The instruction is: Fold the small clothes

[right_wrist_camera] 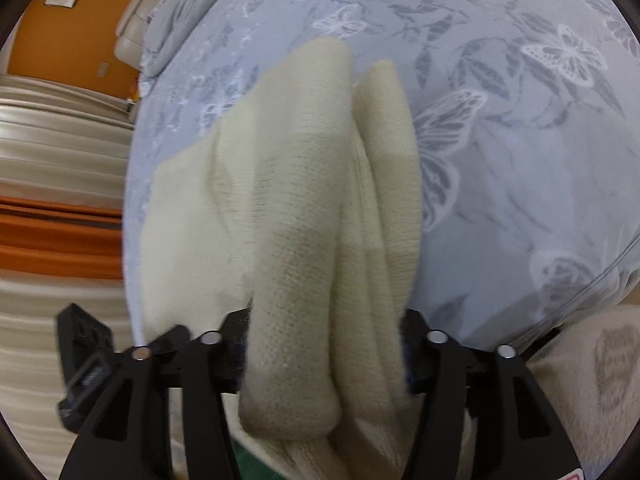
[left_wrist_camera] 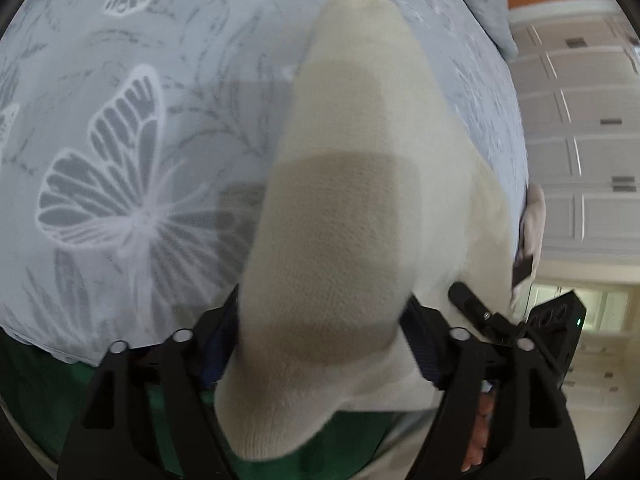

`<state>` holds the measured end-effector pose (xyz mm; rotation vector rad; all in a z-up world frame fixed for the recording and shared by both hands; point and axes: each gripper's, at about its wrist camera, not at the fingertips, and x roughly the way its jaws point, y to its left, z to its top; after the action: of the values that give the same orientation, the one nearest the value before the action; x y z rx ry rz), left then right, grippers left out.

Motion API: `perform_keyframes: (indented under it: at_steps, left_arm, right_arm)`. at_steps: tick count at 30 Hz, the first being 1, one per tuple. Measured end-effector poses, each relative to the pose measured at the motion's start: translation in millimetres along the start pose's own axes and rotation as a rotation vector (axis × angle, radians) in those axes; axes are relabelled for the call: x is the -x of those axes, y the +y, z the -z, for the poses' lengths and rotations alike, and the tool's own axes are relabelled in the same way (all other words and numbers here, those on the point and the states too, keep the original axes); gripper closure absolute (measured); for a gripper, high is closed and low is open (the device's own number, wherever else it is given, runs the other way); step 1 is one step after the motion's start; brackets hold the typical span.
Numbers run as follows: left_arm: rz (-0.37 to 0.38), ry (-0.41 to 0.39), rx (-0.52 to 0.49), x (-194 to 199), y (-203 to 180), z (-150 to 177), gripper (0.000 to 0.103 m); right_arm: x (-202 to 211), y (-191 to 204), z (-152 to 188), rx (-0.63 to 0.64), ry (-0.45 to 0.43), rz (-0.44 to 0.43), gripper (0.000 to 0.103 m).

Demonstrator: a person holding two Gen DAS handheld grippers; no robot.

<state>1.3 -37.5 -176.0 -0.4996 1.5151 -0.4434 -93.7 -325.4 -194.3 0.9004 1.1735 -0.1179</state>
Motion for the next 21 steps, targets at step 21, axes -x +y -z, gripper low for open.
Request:
perform_keyframes:
  at_steps: [21]
  left_arm:
    - [0.175, -0.410, -0.470, 226, -143, 33, 0.054]
  right_arm:
    - [220, 189, 38, 0.438, -0.485, -0.145, 0.066]
